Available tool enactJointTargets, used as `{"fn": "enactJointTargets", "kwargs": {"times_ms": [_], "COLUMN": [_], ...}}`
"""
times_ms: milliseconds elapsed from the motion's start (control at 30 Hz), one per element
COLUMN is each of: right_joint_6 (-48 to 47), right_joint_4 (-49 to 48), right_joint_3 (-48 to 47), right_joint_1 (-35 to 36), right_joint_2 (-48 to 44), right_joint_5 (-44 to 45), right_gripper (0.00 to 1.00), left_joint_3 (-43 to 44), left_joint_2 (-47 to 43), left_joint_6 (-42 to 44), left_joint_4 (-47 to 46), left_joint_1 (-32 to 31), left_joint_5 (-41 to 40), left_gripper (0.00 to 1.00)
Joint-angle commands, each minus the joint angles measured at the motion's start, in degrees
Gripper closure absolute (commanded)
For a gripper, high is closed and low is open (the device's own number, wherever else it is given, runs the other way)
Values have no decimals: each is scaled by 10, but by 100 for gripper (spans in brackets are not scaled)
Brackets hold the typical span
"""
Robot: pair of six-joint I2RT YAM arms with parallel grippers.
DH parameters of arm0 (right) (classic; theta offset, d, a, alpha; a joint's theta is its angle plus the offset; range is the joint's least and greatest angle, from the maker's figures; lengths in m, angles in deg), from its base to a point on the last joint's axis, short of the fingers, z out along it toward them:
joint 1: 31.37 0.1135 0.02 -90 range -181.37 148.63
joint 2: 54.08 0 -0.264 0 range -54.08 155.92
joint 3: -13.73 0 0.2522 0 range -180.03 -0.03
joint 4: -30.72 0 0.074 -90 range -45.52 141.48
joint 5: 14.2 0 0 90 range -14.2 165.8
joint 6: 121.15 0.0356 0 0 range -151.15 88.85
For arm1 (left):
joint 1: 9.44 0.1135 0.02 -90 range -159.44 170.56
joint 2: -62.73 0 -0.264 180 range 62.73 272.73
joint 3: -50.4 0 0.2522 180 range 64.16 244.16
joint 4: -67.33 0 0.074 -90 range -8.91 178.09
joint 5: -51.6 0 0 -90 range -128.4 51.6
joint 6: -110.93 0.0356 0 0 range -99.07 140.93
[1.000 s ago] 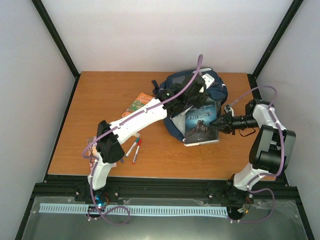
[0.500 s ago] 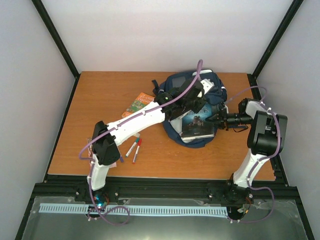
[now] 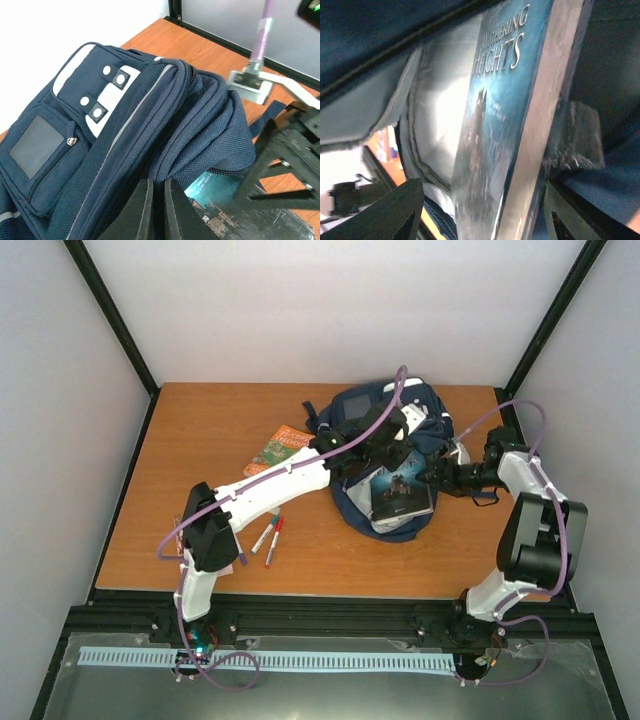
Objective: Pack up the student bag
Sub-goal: Place the book in the student bag.
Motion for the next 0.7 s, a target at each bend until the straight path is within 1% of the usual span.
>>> {"fn": "enactJointTargets", "kwargs": {"times_ms": [0,200,300,433,567,667], "right_joint_6": [-65,-182,-275,-380,-491,-528], "right_joint_4": [-2,-15,-11,-24,-37,-54], "right_joint_3": [40,98,120,166,215,241], "right_joint_1": [3,3,7,32,63,90], "right_joint_2": [-84,-203,-264,-342,-360,-361], "right_joint_5": [63,123,128,175,233,274], "right_gripper": [33,34,36,43,52,55], "left_joint_3": [8,-33,-40,-44,-35,-41], "left_joint_2": [-57,-89,-95,-98,-94,-98], "left_joint_6": [-2,-14,-23,-31,-33,-35], "left_joint_4": [-68,-85,-81,-75,-60,-58], "left_joint_1": [-3,-3,-3,-4,-3,-4], "left_joint_5": [-13,-22,-22,-19,-13,-13], "left_gripper": [99,99,99,99,99,99]}}
